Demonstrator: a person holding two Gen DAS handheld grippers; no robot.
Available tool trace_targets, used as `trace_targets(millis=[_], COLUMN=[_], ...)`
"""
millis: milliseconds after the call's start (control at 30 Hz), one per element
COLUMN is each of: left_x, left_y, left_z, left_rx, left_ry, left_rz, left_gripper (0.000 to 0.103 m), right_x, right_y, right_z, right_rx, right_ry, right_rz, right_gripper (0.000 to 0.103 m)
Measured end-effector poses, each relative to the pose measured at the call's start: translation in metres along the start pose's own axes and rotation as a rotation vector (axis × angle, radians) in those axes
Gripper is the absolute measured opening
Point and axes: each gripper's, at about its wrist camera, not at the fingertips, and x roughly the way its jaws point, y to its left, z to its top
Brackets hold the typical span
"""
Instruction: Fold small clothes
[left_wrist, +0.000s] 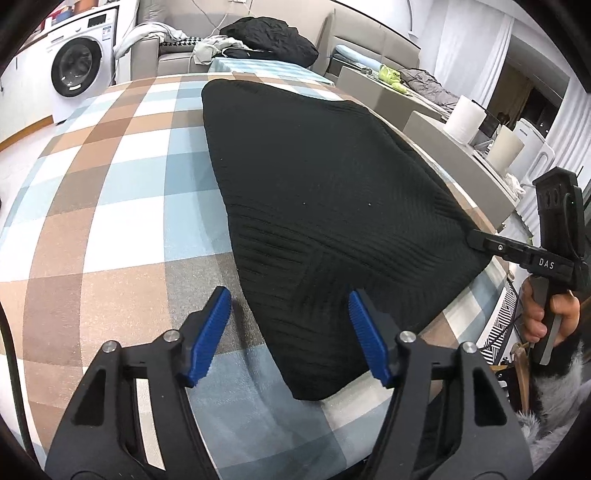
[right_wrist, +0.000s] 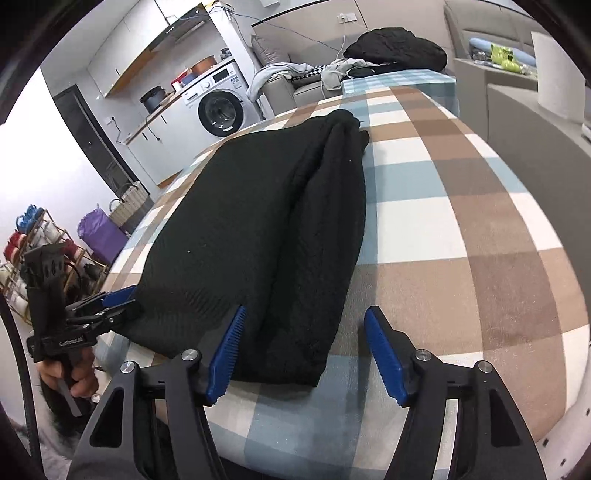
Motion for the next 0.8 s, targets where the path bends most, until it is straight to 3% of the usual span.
trace_targets(millis=[100,200,267,333,800], left_x=[0.001,0.001,0.001,0.002,0.025], left_y=[0.001,0.004,0.008,0.011,0.025], left_z=[0.001,0.002,0.003,0.006,0.053], left_rx=[-0.006,-0.022,-0.037,-0.046,0.02], left_ry=[-0.003,-0.012,-0.017,-0.019,-0.056], left_rz=[-0.014,-0.024,-0.029,-0.023,0.185], left_gripper=[0.044,0.028,0.023,0.022,0.022], right_x=[0.003,0.008,0.01,0.011,0.057], right_y=[0.002,0.006,0.008,0.011,0.034], right_z=[0.0,0.001,0.001,0.002,0.047], right_rx=[-0.016,-0.019,-0.023,-0.022,-0.071], right_ry=[-0.011,-0.012,-0.016,-0.02,-0.021], right_rz=[0.001,0.028,0.038,0.041,-0.03], right_gripper=[0.064,0.049,0.04,0.035,0.035])
